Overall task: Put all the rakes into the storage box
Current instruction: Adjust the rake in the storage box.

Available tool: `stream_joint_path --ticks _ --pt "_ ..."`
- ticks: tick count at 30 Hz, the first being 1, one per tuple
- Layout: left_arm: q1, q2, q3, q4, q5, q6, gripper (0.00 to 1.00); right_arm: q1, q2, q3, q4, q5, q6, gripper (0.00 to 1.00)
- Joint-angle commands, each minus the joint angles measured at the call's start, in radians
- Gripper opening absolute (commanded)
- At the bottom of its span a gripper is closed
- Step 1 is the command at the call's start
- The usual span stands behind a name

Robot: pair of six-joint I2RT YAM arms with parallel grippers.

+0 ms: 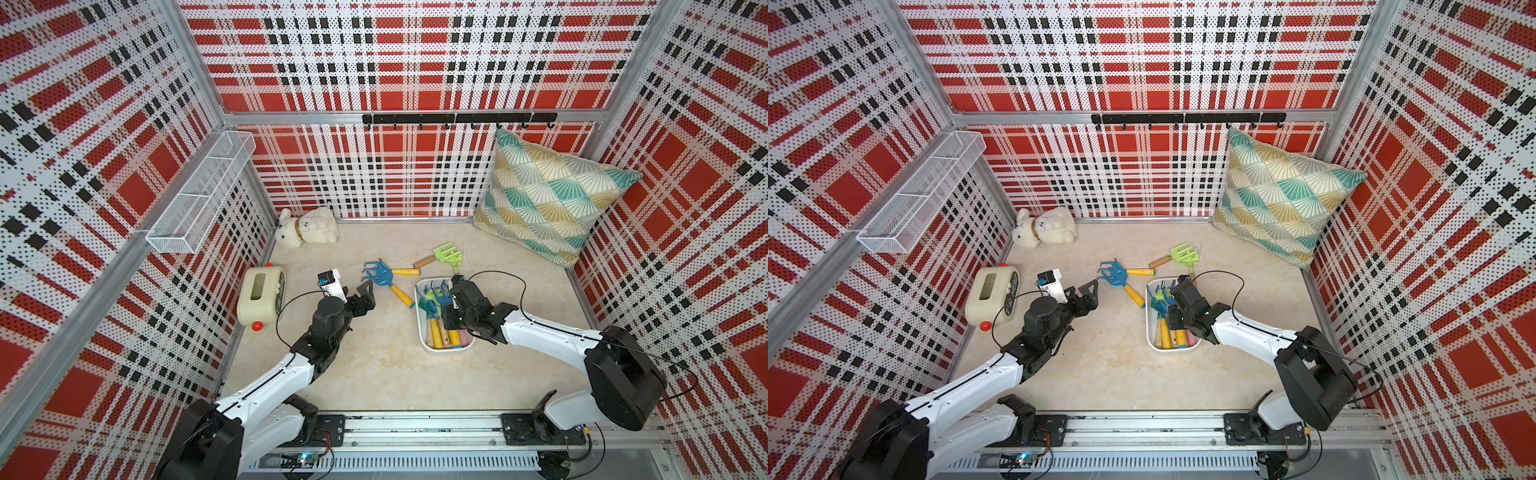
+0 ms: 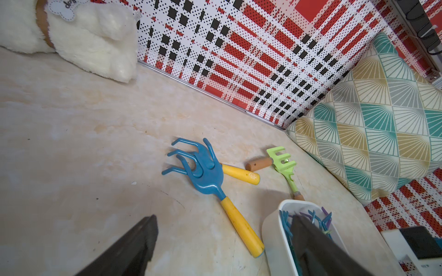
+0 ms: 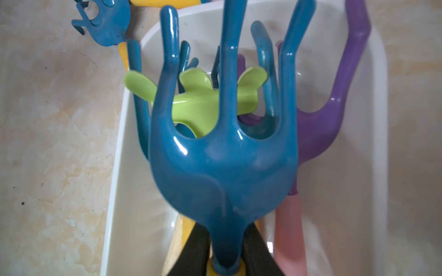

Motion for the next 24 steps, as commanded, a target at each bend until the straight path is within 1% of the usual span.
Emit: stream_joint_path --ticks 1,5,9,11,16,19,21,22,24 --pt "0.013 -0.019 -0.012 0.024 -0.012 0.023 0.93 0.008 -0.072 0.009 -0.025 0.063 0.01 0.24" --pt "0.014 -0.029 -0.019 0.025 -0.022 0.024 0.93 0.008 -0.135 0.004 -0.029 -0.013 -0.006 0.23" --pt "0.015 -0.027 -0.019 0.025 -0.019 0.023 0.93 0.008 -0.197 -0.011 -0.055 0.005 -0.003 0.23" --pt "0.016 -0.032 -0.021 0.025 -0.024 0.025 0.93 0.008 -0.201 -0.012 -0.069 0.029 -0.003 0.23" --pt "0.015 -0.026 -0.023 0.029 -0.022 0.026 0.93 0.008 -0.122 -0.032 -0.055 0.053 0.002 0.22" --pt "0.016 -0.025 -0.025 0.028 -0.031 0.031 0.93 0.01 -0.025 0.001 -0.105 0.06 0.001 0.21" --pt "0.018 -0.023 -0.025 0.029 -0.034 0.031 0.93 0.02 0.006 0.013 -0.123 0.073 -0.006 0.21" --pt "0.017 -0.021 -0.025 0.029 -0.026 0.031 0.93 0.028 0.011 0.013 -0.124 0.087 -0.009 0.22" --pt "0.015 -0.019 -0.023 0.03 -0.021 0.031 0.93 0.033 0.011 0.014 -0.125 0.093 -0.013 0.3"
